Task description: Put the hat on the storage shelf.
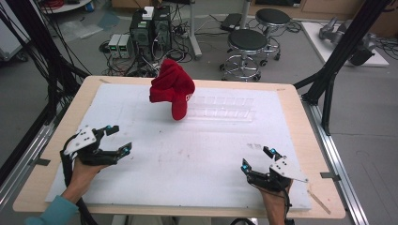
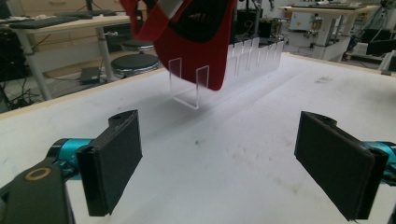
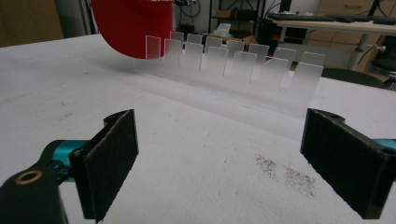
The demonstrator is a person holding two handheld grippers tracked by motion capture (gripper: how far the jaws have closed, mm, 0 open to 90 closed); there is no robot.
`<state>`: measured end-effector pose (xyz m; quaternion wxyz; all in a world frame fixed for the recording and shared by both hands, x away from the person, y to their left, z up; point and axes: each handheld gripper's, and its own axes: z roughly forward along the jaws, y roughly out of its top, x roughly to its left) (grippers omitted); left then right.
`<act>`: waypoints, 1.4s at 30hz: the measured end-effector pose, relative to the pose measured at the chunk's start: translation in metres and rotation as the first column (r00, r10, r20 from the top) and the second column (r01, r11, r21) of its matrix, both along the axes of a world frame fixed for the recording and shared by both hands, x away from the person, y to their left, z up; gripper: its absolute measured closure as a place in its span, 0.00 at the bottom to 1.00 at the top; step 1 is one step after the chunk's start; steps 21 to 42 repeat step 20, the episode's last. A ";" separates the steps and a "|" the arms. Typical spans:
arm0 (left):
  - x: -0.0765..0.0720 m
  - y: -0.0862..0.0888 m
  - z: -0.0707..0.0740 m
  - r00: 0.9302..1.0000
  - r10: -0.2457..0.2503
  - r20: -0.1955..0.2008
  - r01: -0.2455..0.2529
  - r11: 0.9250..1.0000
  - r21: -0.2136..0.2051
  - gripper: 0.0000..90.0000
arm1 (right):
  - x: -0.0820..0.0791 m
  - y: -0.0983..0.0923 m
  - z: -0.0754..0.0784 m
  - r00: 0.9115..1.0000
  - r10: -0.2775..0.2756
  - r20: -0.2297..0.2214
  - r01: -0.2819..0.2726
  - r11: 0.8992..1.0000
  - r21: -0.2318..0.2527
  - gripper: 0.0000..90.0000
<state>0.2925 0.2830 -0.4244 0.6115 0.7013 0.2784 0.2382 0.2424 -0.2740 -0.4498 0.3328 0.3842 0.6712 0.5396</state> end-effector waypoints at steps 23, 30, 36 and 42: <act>-0.033 0.029 -0.030 0.991 0.082 0.109 -0.074 0.994 -0.078 0.17 | -0.011 -0.005 -0.003 0.994 -0.033 0.101 0.028 0.998 0.060 0.11; -0.033 0.029 -0.030 0.991 0.082 0.109 -0.074 0.994 -0.078 0.17 | -0.011 -0.005 -0.003 0.994 -0.033 0.101 0.028 0.998 0.060 0.11; -0.033 0.029 -0.030 0.991 0.082 0.109 -0.074 0.994 -0.078 0.17 | -0.011 -0.005 -0.003 0.994 -0.033 0.101 0.028 0.998 0.060 0.11; -0.033 0.029 -0.030 0.991 0.082 0.109 -0.074 0.994 -0.078 0.17 | -0.011 -0.005 -0.003 0.994 -0.033 0.101 0.028 0.998 0.060 0.11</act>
